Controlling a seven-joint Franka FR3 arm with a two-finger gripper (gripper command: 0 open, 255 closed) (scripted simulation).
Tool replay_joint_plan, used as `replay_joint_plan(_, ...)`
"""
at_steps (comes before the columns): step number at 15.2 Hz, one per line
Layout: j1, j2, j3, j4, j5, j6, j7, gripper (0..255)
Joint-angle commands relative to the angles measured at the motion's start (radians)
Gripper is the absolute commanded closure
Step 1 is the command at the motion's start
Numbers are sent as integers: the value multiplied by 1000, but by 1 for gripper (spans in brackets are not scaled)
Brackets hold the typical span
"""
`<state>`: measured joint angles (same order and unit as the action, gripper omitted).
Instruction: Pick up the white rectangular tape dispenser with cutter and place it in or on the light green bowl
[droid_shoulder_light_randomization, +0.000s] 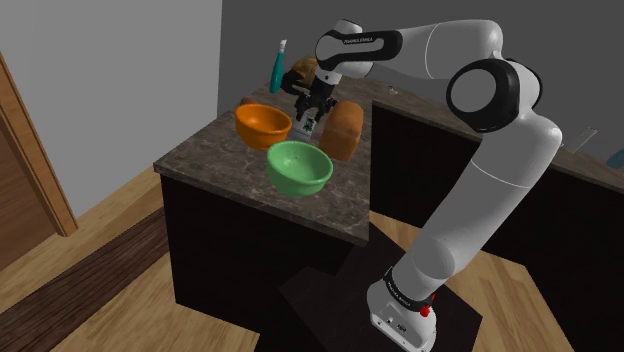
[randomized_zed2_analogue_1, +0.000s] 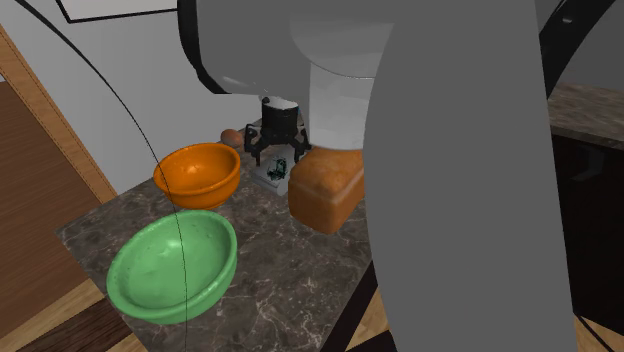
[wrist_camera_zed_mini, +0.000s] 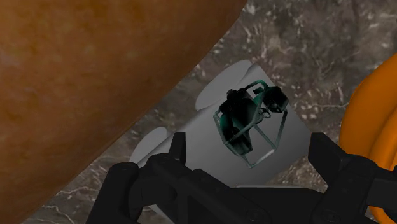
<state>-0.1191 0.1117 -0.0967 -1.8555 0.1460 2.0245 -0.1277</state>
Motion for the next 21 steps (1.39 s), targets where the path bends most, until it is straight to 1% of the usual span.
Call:
replay_joint_plan(1, 0, 0, 0, -1, 0, 1, 0, 0)
replay_joint_plan(4, 0, 0, 0, 0, 0, 1, 0, 0)
replay_joint_plan(5, 0, 0, 0, 0, 0, 1, 0, 255)
replay_joint_plan(14, 0, 0, 0, -1, 0, 1, 0, 255)
replay_joint_plan(21, -1, -16, -1, 73, -7, -88, 12, 255)
